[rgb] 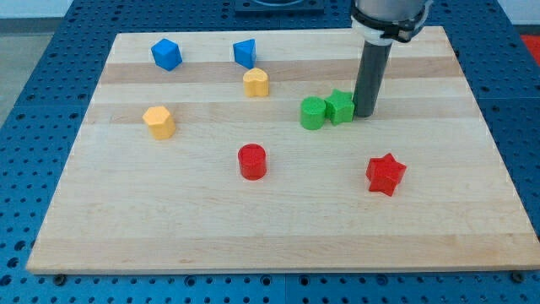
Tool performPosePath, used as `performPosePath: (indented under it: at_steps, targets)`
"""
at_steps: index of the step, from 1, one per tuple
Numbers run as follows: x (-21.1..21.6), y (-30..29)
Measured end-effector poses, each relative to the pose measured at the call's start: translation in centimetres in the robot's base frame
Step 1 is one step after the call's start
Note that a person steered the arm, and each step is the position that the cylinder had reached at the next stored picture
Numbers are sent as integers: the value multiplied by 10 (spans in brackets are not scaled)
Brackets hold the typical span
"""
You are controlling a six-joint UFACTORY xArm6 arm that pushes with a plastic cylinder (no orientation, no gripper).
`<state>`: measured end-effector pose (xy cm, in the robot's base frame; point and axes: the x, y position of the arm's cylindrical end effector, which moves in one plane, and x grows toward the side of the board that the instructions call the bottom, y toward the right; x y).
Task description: Slightly move the green blocks towards left
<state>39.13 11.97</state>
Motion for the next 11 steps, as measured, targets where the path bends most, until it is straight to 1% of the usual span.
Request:
performPosePath:
  at_steps: [3,4,5,7,8,9,10,11]
  targets:
    - [2,-15]
    - [0,-7]
    - [-15,16]
    - [-59,28]
    - [-71,20]
    - [-71,-3]
    - [-70,-22]
    - [-56,-29]
